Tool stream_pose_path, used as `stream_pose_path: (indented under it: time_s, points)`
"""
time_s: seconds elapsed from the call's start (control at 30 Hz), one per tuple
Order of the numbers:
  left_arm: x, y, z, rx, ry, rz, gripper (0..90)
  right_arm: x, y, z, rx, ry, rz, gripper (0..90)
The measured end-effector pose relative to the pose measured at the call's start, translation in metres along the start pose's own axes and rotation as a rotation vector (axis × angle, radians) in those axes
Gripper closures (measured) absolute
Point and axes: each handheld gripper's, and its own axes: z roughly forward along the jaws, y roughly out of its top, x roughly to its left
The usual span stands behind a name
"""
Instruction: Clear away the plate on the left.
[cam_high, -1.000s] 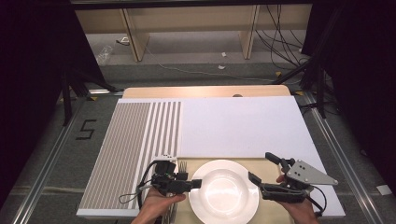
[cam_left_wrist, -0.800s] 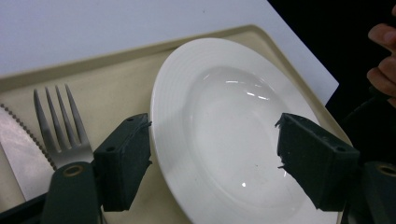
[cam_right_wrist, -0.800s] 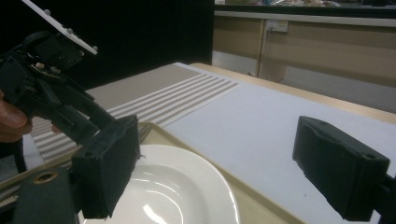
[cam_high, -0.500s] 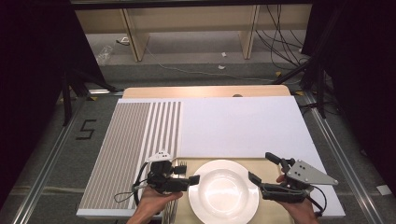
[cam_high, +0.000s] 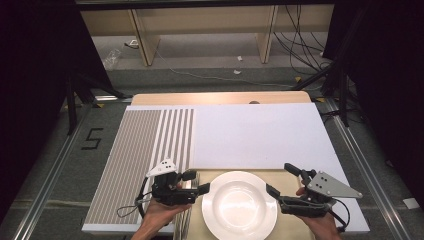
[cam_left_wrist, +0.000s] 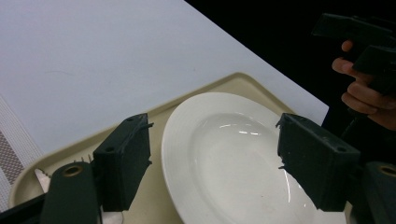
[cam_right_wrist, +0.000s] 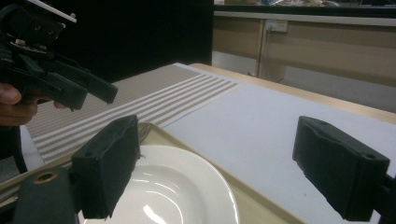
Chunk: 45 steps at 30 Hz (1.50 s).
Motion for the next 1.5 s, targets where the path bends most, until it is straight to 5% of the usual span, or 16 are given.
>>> stream_pose_path:
  time_s: [0.37,0.67,1.5]
  points:
    - [-0.004,0.003,-0.014,-0.097,0.044,0.117,24.4,0.0,0.0,0.0,0.001,-0.001,0.0,15.8]
    - [-0.002,0.004,-0.022,-0.143,0.061,0.144,24.0,0.0,0.0,0.0,-0.001,-0.001,-0.002,15.7]
    - [0.008,0.0,-0.037,-0.171,0.105,0.12,22.7,0.001,0.0,0.0,0.0,0.002,-0.006,15.7]
